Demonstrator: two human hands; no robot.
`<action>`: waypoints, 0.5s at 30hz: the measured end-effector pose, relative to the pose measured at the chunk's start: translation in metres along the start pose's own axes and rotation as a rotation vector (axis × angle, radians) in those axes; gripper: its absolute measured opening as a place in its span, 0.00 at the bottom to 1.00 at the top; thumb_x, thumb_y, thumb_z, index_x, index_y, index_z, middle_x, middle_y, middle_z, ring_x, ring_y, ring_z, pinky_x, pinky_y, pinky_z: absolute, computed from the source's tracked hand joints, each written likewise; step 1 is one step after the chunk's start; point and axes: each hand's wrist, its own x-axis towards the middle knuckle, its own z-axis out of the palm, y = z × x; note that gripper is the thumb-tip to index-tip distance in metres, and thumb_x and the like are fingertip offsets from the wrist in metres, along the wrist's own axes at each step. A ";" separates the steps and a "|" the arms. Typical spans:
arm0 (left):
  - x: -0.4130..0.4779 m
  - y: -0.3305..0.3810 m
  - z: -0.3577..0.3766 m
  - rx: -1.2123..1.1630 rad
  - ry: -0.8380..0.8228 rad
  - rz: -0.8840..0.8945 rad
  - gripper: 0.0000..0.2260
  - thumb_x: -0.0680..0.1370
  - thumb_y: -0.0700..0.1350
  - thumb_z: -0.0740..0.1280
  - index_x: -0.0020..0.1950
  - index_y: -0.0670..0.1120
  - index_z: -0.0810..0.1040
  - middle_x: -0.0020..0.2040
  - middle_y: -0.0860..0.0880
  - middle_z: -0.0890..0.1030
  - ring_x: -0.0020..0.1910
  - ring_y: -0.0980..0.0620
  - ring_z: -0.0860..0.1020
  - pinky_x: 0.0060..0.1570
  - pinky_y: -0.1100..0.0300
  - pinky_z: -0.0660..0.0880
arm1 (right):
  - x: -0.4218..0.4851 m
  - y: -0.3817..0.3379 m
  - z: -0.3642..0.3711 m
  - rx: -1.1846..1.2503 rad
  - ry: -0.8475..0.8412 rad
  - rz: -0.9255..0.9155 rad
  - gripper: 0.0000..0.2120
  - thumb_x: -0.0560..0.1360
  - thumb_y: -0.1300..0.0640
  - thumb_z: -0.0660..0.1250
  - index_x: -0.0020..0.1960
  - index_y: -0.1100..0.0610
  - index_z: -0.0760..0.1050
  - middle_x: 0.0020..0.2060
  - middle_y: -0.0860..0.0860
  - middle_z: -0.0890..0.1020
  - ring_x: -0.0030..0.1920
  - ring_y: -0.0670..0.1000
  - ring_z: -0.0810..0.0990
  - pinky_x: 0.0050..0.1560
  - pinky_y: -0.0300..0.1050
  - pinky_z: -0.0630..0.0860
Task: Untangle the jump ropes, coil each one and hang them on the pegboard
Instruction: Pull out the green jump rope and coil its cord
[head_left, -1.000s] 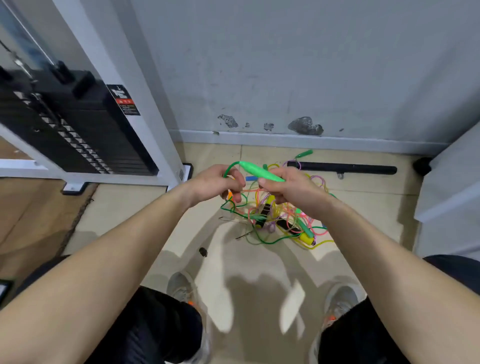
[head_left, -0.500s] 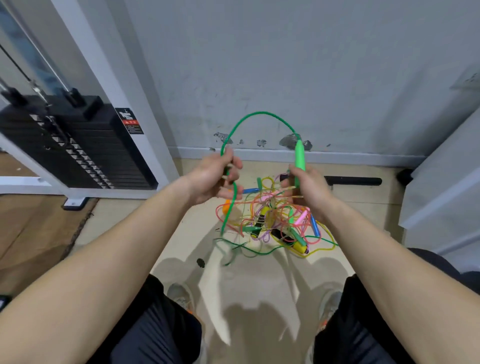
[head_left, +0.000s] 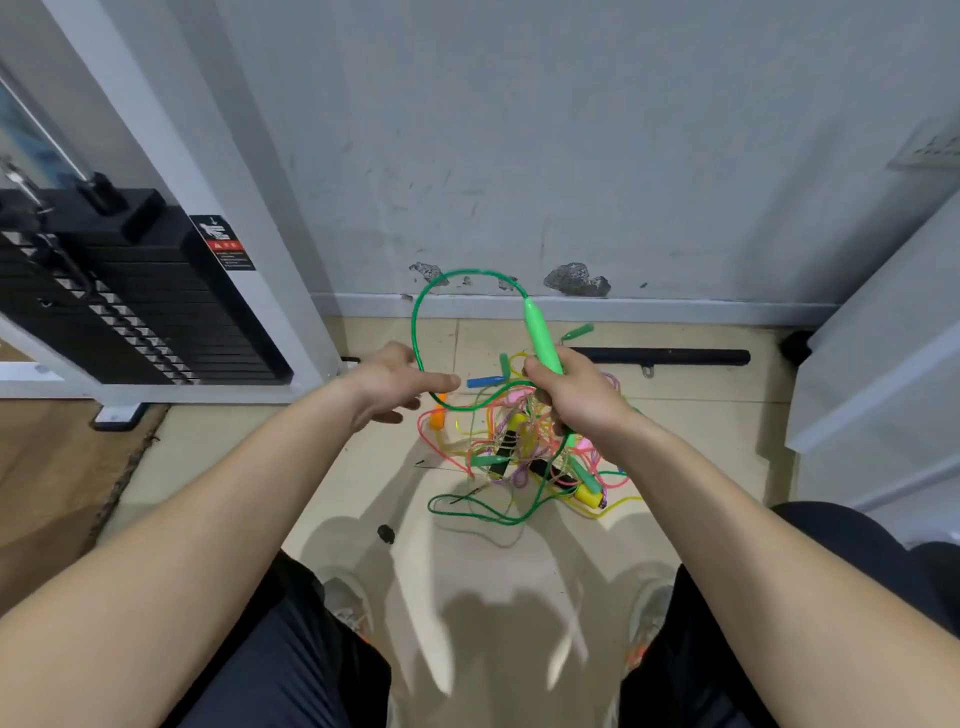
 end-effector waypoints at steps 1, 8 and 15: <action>0.001 -0.001 0.000 0.011 0.069 0.031 0.41 0.71 0.52 0.78 0.76 0.45 0.59 0.68 0.44 0.74 0.65 0.45 0.75 0.60 0.51 0.74 | 0.001 0.001 -0.002 -0.106 0.020 -0.010 0.08 0.82 0.49 0.61 0.51 0.55 0.71 0.33 0.50 0.71 0.29 0.48 0.68 0.32 0.44 0.66; -0.004 0.010 0.030 0.632 0.229 0.729 0.35 0.71 0.60 0.73 0.75 0.57 0.64 0.74 0.52 0.68 0.74 0.50 0.64 0.75 0.47 0.56 | 0.006 -0.006 -0.006 -0.712 -0.057 -0.123 0.05 0.77 0.50 0.67 0.52 0.46 0.78 0.40 0.47 0.81 0.44 0.52 0.78 0.44 0.44 0.74; 0.008 0.020 0.047 0.187 -0.062 0.480 0.11 0.84 0.50 0.61 0.53 0.42 0.75 0.33 0.51 0.76 0.33 0.50 0.75 0.39 0.55 0.71 | 0.017 -0.003 -0.012 -0.295 0.138 -0.085 0.19 0.74 0.52 0.72 0.62 0.48 0.71 0.44 0.49 0.79 0.44 0.48 0.78 0.38 0.43 0.70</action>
